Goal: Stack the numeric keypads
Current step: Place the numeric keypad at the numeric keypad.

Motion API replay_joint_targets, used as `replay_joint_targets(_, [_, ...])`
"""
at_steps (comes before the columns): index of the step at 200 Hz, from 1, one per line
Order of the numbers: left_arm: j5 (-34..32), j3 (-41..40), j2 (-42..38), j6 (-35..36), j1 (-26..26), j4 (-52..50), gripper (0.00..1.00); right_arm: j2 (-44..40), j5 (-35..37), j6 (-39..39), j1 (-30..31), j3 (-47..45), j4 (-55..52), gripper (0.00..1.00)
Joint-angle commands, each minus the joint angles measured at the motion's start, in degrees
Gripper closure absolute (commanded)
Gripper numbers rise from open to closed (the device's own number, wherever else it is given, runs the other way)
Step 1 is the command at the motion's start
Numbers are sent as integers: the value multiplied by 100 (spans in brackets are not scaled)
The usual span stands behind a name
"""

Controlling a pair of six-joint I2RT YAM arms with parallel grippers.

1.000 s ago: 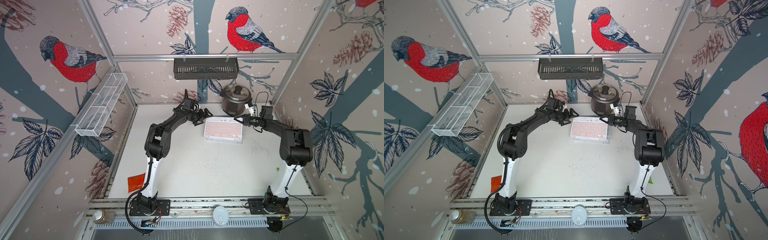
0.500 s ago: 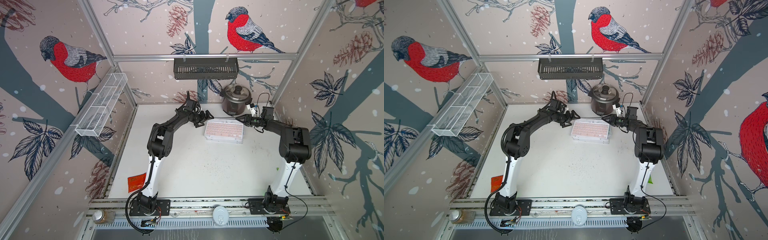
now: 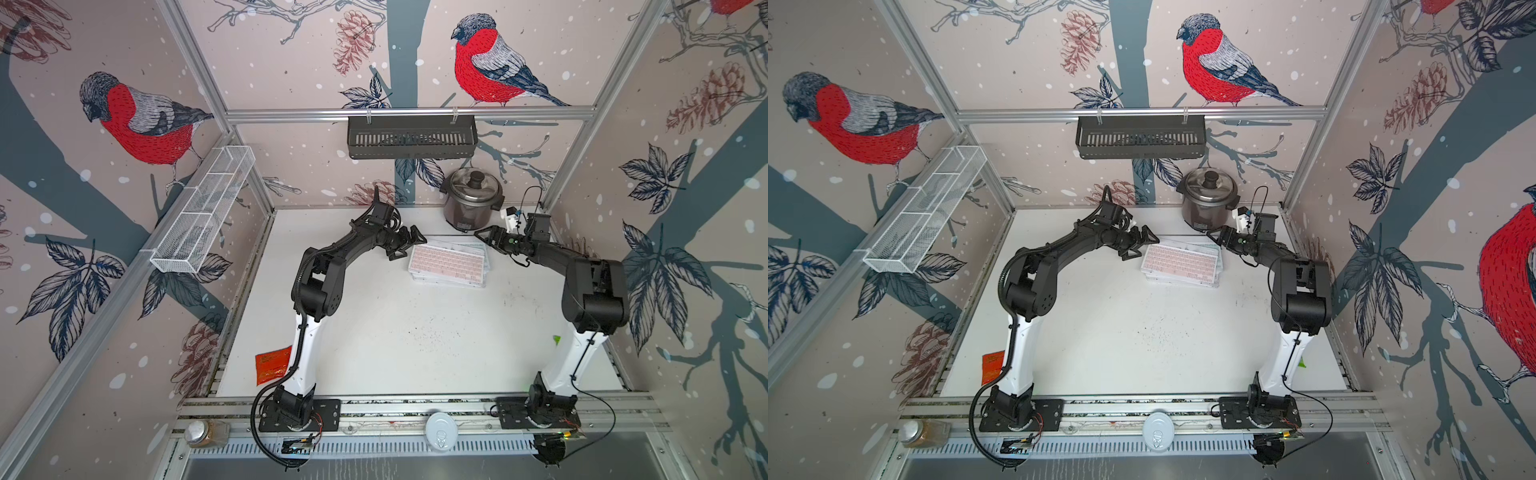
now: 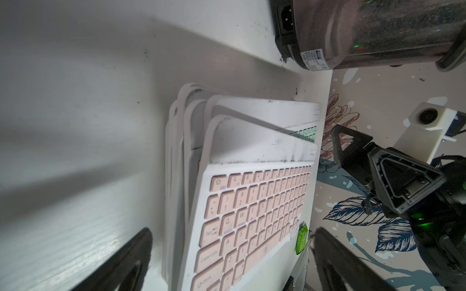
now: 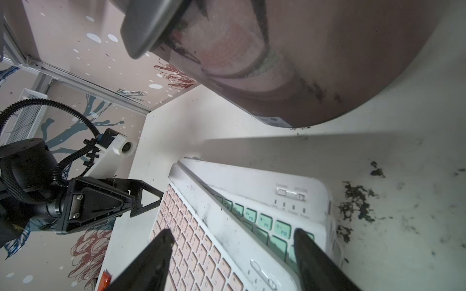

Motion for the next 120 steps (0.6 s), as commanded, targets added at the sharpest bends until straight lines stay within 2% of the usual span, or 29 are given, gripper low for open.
replay_joint_targets(1, [-154, -10, -189, 234, 77, -258, 1, -243, 346, 228, 22, -220, 406, 11])
replay_joint_targets(17, [-283, -19, -347, 381, 157, -441, 1, -515, 362, 374, 36, -456, 576, 0])
replay_joint_targets(36, [-410, -172, -563, 560, 221, -652, 1, -998, 583, 457, 111, -817, 620, 0])
replay_joint_targets(53, [-395, -578, -817, 606, 228, -581, 1, -1530, 1068, 313, 311, -1190, 332, 0])
replay_joint_targets(87, [-155, -1468, -1168, 427, 204, -132, 1, -2849, 2789, 15, 1122, -2285, -265, 0])
replay_joint_targets(120, [-23, -1975, -1367, 303, 195, 162, 1, -3643, 4391, -272, 2028, -2804, -1063, 0])
